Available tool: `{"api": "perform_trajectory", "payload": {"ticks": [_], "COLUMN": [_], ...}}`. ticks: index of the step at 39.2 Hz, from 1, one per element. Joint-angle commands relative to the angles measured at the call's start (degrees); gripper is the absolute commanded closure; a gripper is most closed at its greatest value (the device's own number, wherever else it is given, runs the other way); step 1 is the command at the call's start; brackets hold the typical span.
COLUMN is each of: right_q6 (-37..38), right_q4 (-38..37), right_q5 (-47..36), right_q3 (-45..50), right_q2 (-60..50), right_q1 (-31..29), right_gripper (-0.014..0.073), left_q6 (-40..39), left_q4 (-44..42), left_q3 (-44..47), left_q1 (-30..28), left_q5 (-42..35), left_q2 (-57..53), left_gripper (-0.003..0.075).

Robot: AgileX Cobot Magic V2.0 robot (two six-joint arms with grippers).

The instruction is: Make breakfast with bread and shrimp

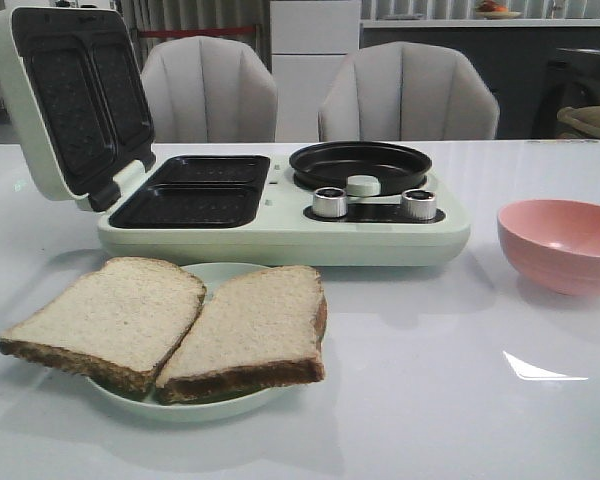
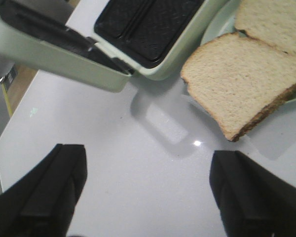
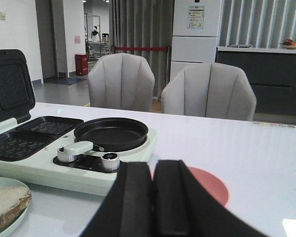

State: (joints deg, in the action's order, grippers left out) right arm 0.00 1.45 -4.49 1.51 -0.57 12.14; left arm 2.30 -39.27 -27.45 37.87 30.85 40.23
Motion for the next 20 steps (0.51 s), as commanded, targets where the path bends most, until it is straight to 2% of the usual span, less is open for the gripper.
{"api": "perform_trajectory", "payload": {"ticks": [1, 6, 20], "right_q6": [0.0, 0.0, 0.0], "right_q4": [-0.3, -0.3, -0.3], "right_q5": [-4.7, -4.7, -4.7], "right_q3": [-0.9, -0.9, -0.9], "right_q2": [-1.2, -1.2, -1.2], "right_q1": [-0.2, -0.2, -0.2], "right_gripper": [0.0444, 0.0444, 0.0444], "left_q6": [-0.2, -0.2, -0.2], "left_q4": [-6.7, -12.0, -24.1], "left_q3": [-1.9, -1.9, -1.9], "left_q1": [4.6, 8.5, 8.7], "left_q5": [-2.4, -2.6, -6.2], "left_q2": [4.2, 10.7, 28.6], "left_gripper": [0.0155, 0.0155, 0.0155]}}
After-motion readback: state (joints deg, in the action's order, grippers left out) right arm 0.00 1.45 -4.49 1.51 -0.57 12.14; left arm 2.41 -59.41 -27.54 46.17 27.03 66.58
